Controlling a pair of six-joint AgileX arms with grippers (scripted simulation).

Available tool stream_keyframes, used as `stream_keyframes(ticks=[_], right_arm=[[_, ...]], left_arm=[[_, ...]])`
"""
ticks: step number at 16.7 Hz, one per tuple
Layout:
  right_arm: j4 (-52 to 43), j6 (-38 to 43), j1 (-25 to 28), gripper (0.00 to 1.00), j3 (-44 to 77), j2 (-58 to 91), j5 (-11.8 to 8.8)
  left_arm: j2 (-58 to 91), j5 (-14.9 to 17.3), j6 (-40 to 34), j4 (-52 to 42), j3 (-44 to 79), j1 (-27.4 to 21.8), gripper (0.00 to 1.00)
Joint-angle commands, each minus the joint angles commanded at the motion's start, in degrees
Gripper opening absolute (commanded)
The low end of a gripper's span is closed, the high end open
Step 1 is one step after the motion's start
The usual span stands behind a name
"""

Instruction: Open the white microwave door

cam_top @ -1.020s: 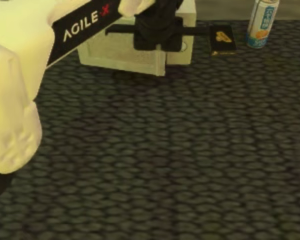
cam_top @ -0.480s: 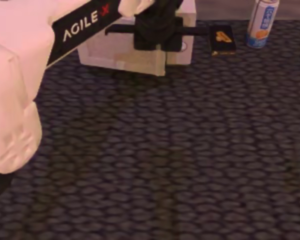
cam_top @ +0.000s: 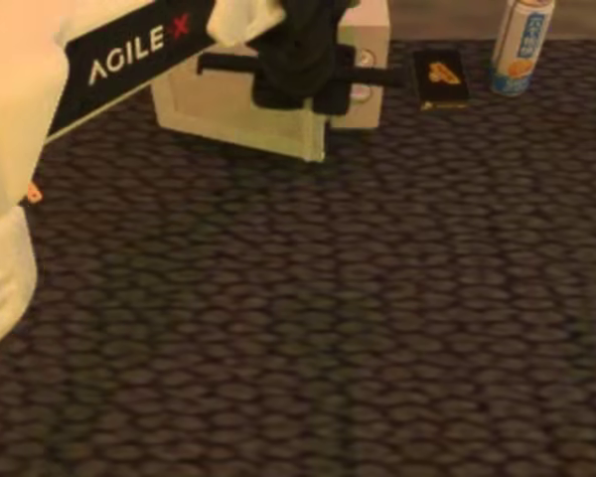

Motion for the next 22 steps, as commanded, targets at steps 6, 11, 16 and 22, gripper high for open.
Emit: stream_keyframes(ticks=[6,11,16,22], right_arm=[[0.0,0.0,0.0,1.0,0.0,0.0,0.0],[0.0,0.0,0.0,1.0,0.0,0.0,0.0],[0.0,0.0,0.0,1.0,0.0,0.0,0.0],[0.0,0.0,0.0,1.0,0.0,0.0,0.0]], left_arm=[[-0.8,0.3,0.7,0.7,-1.1,0.1,0.0],[-0.8,0.3,0.7,0.7,-1.1,0.1,0.0],[-0.8,0.3,0.7,0.7,-1.1,0.1,0.0],[-0.8,0.3,0.7,0.7,-1.1,0.1,0.0]])
